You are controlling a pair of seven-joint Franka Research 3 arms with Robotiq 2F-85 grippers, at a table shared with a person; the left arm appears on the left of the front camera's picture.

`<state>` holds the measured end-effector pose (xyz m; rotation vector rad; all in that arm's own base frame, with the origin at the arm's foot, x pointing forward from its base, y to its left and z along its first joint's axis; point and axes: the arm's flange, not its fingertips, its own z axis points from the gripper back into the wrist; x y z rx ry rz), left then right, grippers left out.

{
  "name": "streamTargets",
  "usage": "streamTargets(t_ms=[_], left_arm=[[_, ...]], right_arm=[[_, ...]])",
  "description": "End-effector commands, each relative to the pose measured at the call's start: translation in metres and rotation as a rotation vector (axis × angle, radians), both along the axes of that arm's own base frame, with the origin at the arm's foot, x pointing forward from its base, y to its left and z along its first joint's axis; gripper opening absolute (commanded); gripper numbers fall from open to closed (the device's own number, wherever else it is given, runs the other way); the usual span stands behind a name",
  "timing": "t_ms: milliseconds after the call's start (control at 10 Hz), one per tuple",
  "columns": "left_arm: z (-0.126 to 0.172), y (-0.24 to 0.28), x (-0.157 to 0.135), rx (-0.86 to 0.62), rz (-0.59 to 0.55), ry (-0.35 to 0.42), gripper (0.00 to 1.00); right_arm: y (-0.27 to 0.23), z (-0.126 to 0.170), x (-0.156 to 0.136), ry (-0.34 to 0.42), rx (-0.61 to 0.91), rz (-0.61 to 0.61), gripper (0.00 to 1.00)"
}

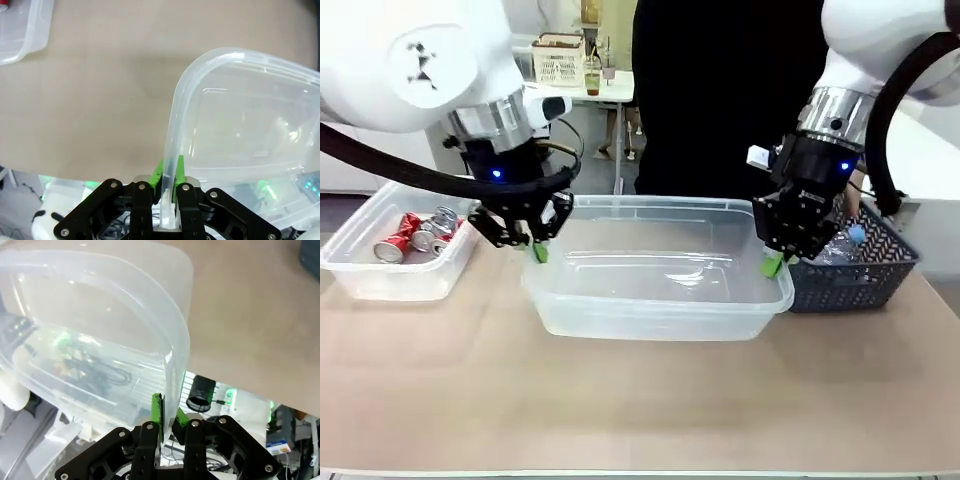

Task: Sort the waste into each basket.
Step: Pick up the Organizing box on the right side of the table and lift it, then offer the picked Organizing box to the human.

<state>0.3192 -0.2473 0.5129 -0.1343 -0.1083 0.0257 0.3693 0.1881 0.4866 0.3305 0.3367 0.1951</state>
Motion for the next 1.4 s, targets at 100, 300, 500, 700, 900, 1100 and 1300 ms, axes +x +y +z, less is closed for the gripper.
streamTargets(t_ms=[100,300,500,700,900,1100,1300], left_arm=[[0.0039,0.0058,-0.0054,0.014,0.036,-0.008,0.00],[0.0039,0.0058,-0.0054,0.014,0.036,-0.008,0.00],[0.0039,0.0058,-0.0054,0.014,0.036,-0.008,0.00],[0.0039,0.0058,-0.0054,0.014,0.036,-0.008,0.00],[0.0039,0.0058,-0.0054,0.014,0.036,-0.008,0.00],[0.0039,0.0058,-0.0054,0.014,0.036,-0.008,0.00],[0.0039,0.0058,-0.0054,0.014,0.036,-0.008,0.00]], right_arm=[[0.0079,0.0095,0.0036,-0.006,0.000,0.036,0.00],[0.0079,0.0095,0.0036,-0.006,0.000,0.036,0.00],[0.0079,0.0095,0.0036,-0.006,0.000,0.036,0.00],[0.0079,0.0095,0.0036,-0.006,0.000,0.036,0.00],[0.0079,0.0095,0.0036,-0.006,0.000,0.036,0.00],[0.0079,0.0095,0.0036,-0.006,0.000,0.036,0.00],[0.0079,0.0095,0.0036,-0.006,0.000,0.036,0.00]])
